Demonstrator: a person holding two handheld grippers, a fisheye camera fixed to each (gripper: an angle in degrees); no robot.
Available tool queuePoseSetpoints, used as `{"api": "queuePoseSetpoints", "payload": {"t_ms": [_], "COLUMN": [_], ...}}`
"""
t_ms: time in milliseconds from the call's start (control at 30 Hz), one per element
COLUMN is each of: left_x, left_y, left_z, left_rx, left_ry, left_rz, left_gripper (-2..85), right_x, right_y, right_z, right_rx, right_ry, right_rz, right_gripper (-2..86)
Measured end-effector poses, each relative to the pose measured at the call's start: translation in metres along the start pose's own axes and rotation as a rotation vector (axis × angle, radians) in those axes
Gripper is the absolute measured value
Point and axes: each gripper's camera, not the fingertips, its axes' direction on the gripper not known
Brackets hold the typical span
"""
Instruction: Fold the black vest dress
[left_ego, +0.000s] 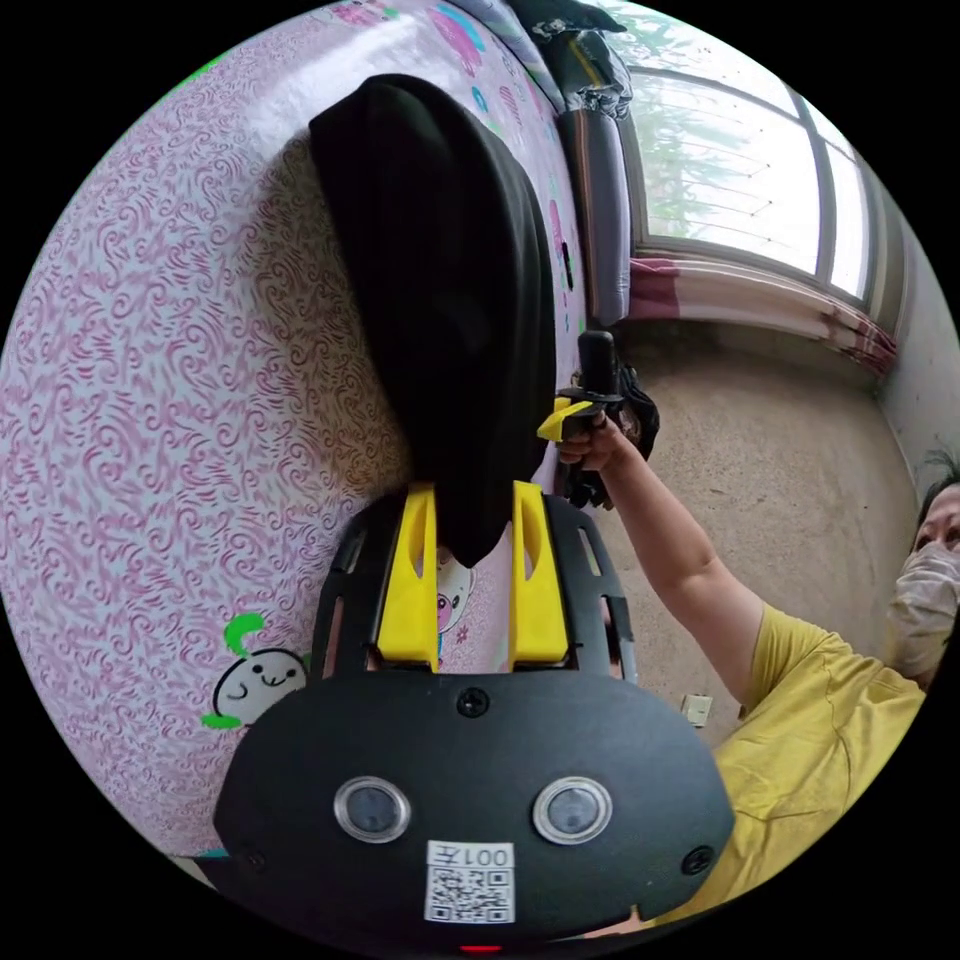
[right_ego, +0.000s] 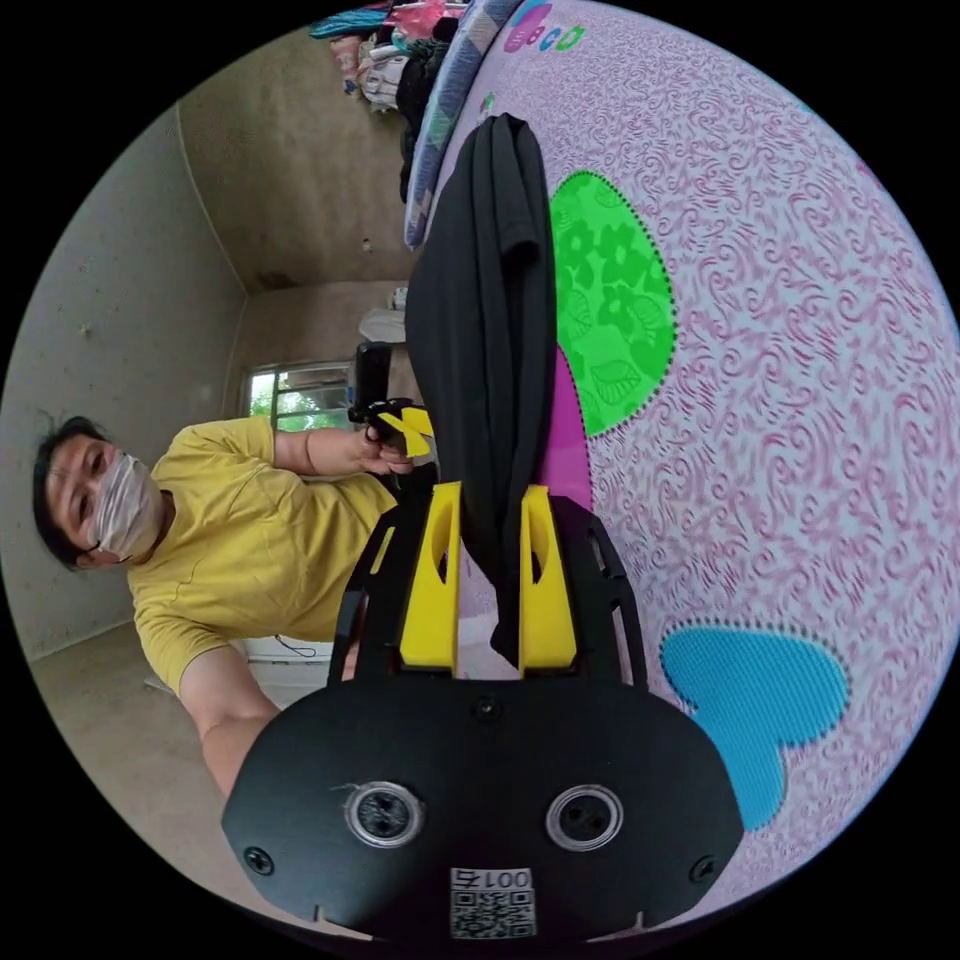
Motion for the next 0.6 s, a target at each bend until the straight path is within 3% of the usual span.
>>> {"api": "queuePoseSetpoints", "payload": {"t_ms": [167, 333, 600], "left_x": [0.001, 0.022, 0.119], "left_y": [-0.015, -0.017, -0.03], "left_z": [0.005, -0.036, -0.111], "left_rx": [-0.034, -0.011, -0.148], "left_ry": [0.047, 0.143, 0.159], "left_rz": [0.027, 0.158, 0.377], "left_gripper": [1.1, -0.4, -0.5], "right_x": [-0.001, -0.017, -0.099], "right_y": [0.017, 0.074, 0.175], "right_z": [0.031, 0.03, 0.07], "right_rx": [0.014, 0.31, 0.737], "right_ry": [0.009, -0.058, -0.078], "right_rz": [-0.117, -0.214, -0.324], "right_gripper": [2.6, 0.4, -0.1]}}
